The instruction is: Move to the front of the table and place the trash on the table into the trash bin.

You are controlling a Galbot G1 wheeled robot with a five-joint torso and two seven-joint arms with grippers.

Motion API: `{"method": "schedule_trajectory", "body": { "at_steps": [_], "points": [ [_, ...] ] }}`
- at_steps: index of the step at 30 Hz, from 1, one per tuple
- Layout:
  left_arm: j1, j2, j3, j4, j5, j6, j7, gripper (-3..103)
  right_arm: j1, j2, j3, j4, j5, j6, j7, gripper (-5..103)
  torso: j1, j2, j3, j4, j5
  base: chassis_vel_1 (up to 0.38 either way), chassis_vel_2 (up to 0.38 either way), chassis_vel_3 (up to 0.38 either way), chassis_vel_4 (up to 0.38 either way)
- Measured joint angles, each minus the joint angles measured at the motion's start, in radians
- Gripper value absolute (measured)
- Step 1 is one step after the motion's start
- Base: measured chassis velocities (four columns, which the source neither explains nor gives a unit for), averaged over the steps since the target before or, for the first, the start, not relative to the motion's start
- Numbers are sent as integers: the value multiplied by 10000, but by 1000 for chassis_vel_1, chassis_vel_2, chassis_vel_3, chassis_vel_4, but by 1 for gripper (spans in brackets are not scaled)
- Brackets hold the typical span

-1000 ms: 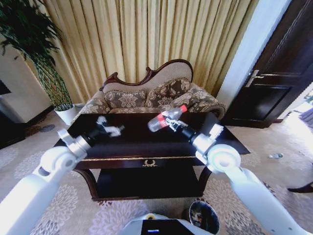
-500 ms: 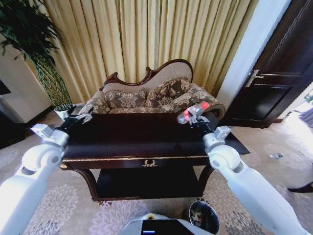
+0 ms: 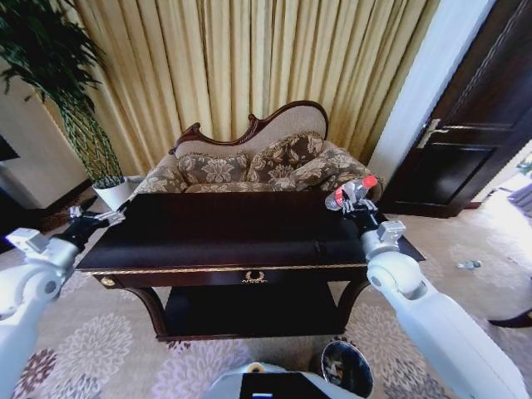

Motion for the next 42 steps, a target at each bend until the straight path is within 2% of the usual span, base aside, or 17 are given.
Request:
{"method": "schedule_trajectory", "body": {
  "at_steps": [22,42],
  "points": [
    [-258,-22,332,252,68,-234,90,100,-482,246,10,266,-83,-6,-32,26,1,-2,1,1,2,13,-11,-12,11],
    [-617,-40,785,298,302,-205,43,100,-437,339,4,54,-145,10,-162,26,-2,0,0,-1,2,133,-136,-142,128]
  ]
}}
